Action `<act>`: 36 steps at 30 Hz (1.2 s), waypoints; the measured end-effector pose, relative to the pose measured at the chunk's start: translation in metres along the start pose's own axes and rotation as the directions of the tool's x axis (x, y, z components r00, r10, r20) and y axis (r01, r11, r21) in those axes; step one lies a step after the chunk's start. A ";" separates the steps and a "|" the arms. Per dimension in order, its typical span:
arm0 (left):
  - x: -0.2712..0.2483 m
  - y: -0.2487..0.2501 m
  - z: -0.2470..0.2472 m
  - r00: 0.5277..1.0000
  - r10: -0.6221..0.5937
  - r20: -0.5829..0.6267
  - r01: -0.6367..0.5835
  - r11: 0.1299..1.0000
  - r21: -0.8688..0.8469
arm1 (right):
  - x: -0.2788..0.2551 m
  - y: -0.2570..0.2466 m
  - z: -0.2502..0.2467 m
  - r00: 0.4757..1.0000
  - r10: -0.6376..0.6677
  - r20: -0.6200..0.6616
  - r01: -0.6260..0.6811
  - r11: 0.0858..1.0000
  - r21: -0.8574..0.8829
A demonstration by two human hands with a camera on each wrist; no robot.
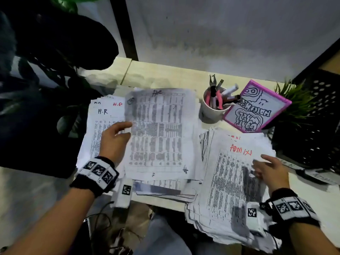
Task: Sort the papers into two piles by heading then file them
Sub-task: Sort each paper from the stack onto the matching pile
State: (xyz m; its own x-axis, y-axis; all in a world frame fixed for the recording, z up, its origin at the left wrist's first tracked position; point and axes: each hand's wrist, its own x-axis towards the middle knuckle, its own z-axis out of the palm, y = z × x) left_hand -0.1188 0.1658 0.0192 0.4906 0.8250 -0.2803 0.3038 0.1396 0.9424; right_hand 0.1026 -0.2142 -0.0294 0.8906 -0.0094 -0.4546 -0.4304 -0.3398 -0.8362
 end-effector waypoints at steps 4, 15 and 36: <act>0.039 -0.024 -0.078 0.979 -0.027 -0.203 0.051 0.993 0.110 | 0.012 0.026 -0.008 0.991 0.017 -0.136 -0.058 0.951 -0.305; 0.081 -0.056 -0.098 0.979 -0.123 -0.161 0.192 0.815 0.547 | 0.001 0.028 0.003 0.956 0.002 -0.292 -0.220 0.664 -0.715; -0.037 -0.020 0.215 0.807 0.198 0.556 -0.471 0.783 0.405 | 0.007 0.025 -0.041 0.968 -0.176 -0.181 0.143 0.973 -0.178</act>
State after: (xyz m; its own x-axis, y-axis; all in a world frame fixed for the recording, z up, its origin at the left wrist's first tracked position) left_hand 0.0327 0.0147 -0.0280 0.9104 0.3891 -0.1409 0.3376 -0.5014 0.7967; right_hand 0.1043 -0.2618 -0.0414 0.9640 -0.1196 -0.2376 -0.2653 -0.4998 -0.8245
